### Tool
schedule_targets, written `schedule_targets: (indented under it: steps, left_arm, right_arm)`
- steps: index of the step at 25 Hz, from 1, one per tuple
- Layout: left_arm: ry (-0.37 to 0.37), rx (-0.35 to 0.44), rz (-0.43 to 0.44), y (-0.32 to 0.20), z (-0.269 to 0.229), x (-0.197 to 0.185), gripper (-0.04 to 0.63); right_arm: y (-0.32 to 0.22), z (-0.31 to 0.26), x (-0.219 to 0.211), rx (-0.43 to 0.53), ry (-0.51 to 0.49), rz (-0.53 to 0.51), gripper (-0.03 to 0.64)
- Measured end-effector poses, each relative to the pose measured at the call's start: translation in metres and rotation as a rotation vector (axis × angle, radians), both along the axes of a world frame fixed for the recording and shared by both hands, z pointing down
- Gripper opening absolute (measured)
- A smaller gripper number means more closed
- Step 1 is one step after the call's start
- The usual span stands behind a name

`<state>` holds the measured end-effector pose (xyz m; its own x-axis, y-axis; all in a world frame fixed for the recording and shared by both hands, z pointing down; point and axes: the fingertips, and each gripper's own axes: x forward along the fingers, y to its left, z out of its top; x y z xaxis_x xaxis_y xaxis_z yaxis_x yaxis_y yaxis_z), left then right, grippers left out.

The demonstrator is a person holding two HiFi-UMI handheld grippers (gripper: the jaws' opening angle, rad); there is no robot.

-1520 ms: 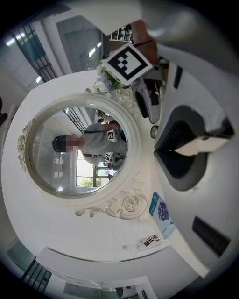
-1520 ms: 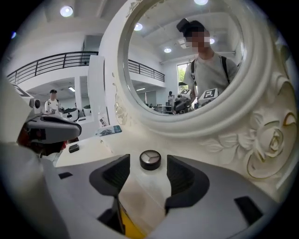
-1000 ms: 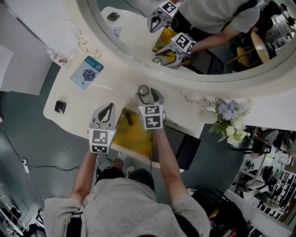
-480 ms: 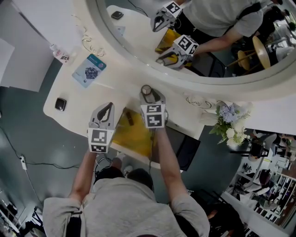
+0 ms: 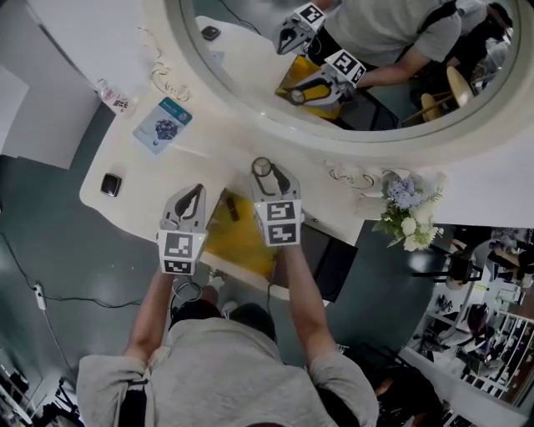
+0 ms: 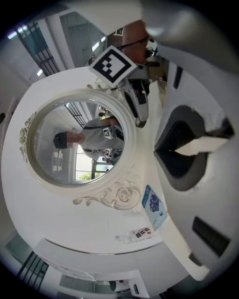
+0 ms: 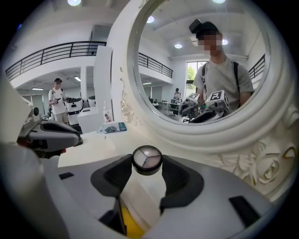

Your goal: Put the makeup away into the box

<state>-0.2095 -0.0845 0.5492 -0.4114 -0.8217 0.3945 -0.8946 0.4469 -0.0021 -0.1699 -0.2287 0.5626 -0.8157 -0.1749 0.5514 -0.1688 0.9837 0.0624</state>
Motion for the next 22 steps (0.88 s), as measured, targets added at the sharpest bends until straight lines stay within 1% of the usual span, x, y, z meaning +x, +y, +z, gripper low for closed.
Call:
schedule_targets:
  steps: [4,8,12,17,22]
  left_arm:
    - [0.001,0.005,-0.002,0.009,-0.002,0.01,0.004]
    - [0.0,-0.001,-0.004,0.021,-0.001,0.024,0.004]
    - [0.008,-0.004,-0.014,0.034,0.003,0.038,0.003]
    - [0.022,-0.022,-0.027,0.053,0.014,0.056,0.004]
    - [0.035,-0.042,-0.048,0.069,0.026,0.066,0.004]
  right_arm:
    - [0.028,-0.012,0.019,-0.01,-0.011,-0.032,0.215]
    - [0.057,-0.006,0.037,-0.014,-0.01,-0.072,0.214]
    - [0.088,0.015,0.055,-0.021,0.02,-0.114,0.214]
    - [0.118,0.044,0.073,-0.087,0.064,-0.149,0.214]
    - [0.142,0.072,0.082,-0.139,0.11,-0.193,0.215]
